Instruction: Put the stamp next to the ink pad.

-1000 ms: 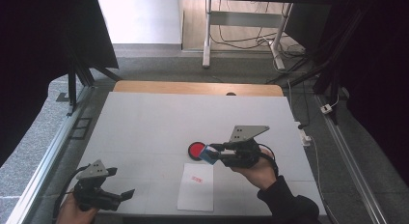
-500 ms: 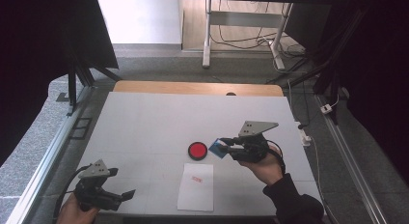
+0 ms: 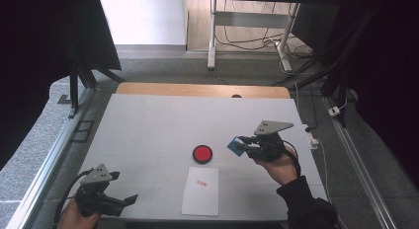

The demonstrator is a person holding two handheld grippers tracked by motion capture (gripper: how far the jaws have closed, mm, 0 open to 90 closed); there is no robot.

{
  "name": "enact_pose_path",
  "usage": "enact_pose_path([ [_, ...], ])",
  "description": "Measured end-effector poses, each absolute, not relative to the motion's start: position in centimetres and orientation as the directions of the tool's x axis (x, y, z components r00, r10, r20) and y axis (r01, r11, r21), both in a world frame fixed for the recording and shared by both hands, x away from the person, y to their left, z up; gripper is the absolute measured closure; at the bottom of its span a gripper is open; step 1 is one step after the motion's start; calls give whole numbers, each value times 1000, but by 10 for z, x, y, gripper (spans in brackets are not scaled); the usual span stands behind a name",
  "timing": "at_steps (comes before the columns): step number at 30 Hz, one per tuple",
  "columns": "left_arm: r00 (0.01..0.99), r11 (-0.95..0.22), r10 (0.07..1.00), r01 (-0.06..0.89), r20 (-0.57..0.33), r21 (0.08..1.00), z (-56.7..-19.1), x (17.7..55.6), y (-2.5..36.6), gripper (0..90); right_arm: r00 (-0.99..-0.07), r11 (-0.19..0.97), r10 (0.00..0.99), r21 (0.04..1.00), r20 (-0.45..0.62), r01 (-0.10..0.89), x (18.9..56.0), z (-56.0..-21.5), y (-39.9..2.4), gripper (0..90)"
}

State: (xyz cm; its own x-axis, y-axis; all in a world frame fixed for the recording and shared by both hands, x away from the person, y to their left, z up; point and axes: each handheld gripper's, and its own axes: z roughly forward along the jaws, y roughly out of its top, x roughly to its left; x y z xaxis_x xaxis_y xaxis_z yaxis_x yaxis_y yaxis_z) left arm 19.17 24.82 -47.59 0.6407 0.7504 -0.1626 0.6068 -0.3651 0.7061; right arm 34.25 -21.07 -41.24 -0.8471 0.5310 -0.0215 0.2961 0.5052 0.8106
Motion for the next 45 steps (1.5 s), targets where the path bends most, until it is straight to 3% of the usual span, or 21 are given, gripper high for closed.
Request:
enact_pose_path([
  [14, 645, -377, 749, 604, -153, 702, -476, 191, 247, 0, -782, 507, 622, 779, -36, 368, 358, -424, -235, 708],
  [45, 649, -384, 745, 604, -151, 698, -476, 192, 247, 0, -679, 512, 729, 725, -84, 460, 384, -456, -276, 708],
])
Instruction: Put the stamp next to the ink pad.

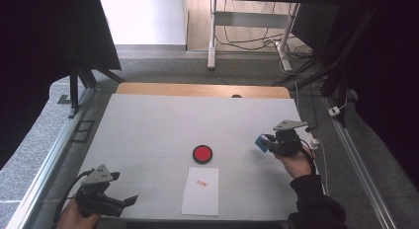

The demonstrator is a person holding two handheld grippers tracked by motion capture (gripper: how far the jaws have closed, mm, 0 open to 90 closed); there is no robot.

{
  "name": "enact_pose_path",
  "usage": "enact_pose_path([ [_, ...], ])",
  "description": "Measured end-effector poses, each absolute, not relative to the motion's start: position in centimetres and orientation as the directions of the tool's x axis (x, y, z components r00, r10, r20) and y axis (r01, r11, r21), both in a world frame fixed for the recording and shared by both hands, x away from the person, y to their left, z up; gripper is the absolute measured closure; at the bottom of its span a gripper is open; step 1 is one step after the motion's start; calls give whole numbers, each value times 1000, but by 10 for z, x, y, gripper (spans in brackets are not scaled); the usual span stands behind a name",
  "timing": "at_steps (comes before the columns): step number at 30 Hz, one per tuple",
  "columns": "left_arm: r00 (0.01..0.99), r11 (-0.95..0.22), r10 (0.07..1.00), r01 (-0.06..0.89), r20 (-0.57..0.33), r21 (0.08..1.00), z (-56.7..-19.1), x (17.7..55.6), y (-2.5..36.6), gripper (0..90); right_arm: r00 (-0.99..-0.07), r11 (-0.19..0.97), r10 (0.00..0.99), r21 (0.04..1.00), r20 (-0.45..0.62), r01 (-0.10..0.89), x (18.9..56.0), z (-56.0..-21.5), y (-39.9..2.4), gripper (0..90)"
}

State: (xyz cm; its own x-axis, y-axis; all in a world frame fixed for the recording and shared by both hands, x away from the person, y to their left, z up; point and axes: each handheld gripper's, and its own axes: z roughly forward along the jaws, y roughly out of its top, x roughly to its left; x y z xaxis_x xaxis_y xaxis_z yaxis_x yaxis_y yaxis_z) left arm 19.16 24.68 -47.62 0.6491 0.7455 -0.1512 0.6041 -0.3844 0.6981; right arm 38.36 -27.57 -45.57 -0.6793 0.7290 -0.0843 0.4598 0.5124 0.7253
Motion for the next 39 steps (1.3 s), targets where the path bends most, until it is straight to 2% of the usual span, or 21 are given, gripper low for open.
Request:
enact_pose_path([
  [26, 651, -391, 744, 606, -149, 693, -477, 192, 246, 7, -682, 543, 728, 660, -62, 519, 392, -480, -274, 700],
  [39, 649, -386, 745, 609, -154, 693, -477, 192, 247, 7, -665, 496, 747, 687, -24, 532, 390, -474, -275, 575],
])
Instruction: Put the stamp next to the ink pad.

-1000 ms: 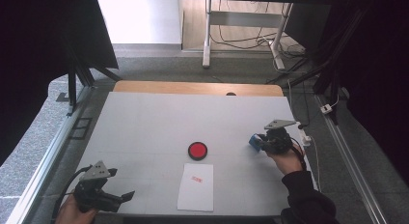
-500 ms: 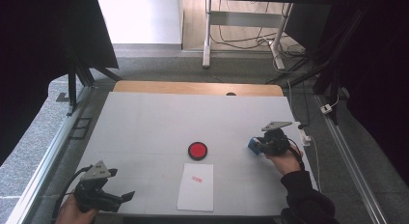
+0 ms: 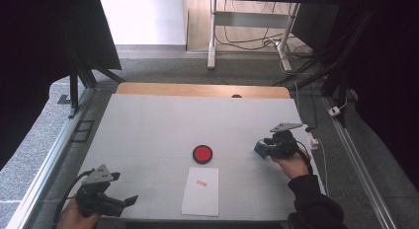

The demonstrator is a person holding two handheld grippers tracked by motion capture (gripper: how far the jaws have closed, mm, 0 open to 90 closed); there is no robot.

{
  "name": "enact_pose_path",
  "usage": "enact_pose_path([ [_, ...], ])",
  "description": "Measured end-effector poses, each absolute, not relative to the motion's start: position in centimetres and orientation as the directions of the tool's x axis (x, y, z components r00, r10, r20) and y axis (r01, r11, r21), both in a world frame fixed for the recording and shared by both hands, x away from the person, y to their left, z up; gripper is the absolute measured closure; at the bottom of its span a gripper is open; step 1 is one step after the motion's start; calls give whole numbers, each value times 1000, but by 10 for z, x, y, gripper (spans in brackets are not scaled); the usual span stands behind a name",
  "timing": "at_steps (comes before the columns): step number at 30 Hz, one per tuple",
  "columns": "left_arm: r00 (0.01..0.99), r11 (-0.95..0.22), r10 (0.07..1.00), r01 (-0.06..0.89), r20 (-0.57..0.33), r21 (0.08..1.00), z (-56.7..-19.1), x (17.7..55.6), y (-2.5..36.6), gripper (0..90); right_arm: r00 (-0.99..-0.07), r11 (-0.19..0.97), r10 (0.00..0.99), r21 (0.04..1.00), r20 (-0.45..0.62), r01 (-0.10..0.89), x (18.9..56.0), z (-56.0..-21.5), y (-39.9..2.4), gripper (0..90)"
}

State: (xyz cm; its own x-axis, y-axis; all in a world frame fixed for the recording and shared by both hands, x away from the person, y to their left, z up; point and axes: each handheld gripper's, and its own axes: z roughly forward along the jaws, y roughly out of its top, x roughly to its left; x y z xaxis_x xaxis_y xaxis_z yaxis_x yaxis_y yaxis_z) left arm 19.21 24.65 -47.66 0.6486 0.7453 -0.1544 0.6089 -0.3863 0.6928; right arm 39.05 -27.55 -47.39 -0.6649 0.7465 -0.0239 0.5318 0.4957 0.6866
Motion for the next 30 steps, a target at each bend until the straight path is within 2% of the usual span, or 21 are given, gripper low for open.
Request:
enact_pose_path([
  [10, 648, -386, 747, 608, -153, 694, -477, 192, 247, 7, -661, 476, 750, 692, 3, 543, 387, -469, -271, 438],
  [19, 646, -383, 747, 609, -155, 694, -477, 192, 247, 7, -654, 446, 756, 712, 26, 543, 380, -462, -267, 280],
  [26, 644, -380, 749, 612, -158, 693, -477, 192, 247, 6, -652, 430, 757, 723, 38, 541, 370, -457, -264, 206],
  [30, 643, -381, 750, 613, -157, 692, -477, 192, 247, 6, -660, 409, 747, 724, 83, 555, 364, -452, -263, 173],
])
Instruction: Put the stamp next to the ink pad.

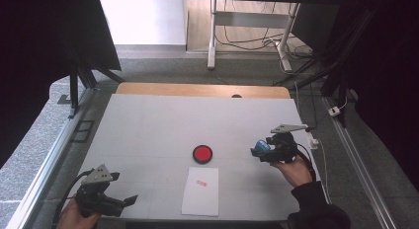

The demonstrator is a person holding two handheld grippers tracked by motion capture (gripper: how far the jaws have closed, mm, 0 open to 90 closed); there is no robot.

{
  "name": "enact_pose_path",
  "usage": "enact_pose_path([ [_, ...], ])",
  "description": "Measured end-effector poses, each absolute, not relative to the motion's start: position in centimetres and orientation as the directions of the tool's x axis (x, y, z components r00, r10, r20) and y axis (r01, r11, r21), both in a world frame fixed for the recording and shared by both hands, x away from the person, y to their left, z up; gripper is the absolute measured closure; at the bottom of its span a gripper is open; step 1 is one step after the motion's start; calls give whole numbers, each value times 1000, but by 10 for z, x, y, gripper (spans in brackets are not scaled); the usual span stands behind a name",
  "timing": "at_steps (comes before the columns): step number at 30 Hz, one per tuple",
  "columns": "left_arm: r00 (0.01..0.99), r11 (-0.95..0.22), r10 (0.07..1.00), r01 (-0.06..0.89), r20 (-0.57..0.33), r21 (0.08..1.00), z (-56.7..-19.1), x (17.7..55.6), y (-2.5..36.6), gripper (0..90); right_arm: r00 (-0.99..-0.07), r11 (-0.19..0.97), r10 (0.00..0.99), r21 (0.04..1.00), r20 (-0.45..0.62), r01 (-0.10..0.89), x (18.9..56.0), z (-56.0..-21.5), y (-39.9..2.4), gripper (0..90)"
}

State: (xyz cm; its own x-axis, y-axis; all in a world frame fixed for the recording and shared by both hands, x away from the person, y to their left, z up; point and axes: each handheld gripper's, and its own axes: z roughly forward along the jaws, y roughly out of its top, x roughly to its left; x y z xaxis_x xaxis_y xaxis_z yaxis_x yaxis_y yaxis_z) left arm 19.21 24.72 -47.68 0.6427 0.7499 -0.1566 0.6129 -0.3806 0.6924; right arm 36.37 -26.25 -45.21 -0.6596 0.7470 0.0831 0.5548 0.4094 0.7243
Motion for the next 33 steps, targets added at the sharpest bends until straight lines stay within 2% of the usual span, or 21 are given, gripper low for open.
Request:
enact_pose_path([
  [6, 643, -379, 749, 613, -158, 693, -477, 192, 247, 6, -672, 412, 737, 738, 75, 535, 348, -443, -256, 72],
  [13, 643, -380, 749, 613, -158, 693, -477, 192, 247, 6, -685, 421, 726, 753, 55, 506, 326, -439, -255, 0],
  [33, 639, -373, 752, 614, -162, 696, -477, 192, 248, 3, -633, 389, 774, 789, 1, 477, 263, -438, -273, 0],
])
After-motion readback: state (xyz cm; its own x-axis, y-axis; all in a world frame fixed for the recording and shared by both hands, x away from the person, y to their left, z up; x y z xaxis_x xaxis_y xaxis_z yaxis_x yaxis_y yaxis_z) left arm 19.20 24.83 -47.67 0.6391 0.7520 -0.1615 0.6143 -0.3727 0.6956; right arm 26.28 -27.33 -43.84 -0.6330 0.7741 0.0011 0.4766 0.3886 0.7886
